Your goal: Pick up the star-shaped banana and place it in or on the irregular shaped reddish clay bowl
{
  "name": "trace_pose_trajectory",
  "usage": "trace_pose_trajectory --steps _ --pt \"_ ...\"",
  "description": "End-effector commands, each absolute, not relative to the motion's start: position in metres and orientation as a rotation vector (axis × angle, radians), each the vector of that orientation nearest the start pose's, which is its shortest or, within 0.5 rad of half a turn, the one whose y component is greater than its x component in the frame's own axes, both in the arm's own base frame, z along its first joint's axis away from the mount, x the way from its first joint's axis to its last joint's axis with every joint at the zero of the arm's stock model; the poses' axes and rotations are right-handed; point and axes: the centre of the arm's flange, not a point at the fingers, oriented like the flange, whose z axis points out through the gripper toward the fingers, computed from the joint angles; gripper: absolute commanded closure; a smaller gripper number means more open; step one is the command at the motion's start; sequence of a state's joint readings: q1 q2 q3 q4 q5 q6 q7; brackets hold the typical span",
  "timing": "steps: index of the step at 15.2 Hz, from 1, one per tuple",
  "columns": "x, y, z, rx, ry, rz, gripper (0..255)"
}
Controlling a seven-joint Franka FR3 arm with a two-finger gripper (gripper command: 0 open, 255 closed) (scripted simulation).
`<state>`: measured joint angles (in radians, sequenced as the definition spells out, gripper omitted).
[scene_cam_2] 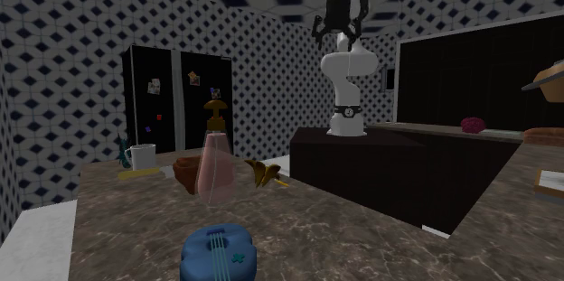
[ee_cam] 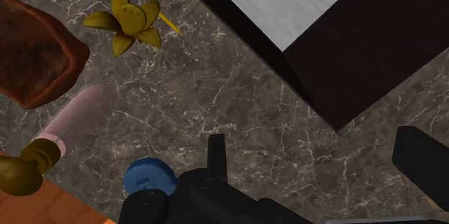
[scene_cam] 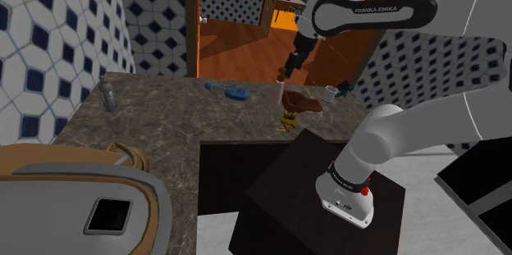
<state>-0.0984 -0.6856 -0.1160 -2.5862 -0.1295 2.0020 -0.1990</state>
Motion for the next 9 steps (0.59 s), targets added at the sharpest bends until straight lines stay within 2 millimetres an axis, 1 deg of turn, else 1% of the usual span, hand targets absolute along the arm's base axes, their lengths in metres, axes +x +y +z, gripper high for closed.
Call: trace_pose_trajectory --steps 1,9 --pt "0.348 -0.101 0.465 -3.202 -0.070 -0.144 0" --pt "0.366 -0.165 0.382 -3.198 0.006 -0.141 0"
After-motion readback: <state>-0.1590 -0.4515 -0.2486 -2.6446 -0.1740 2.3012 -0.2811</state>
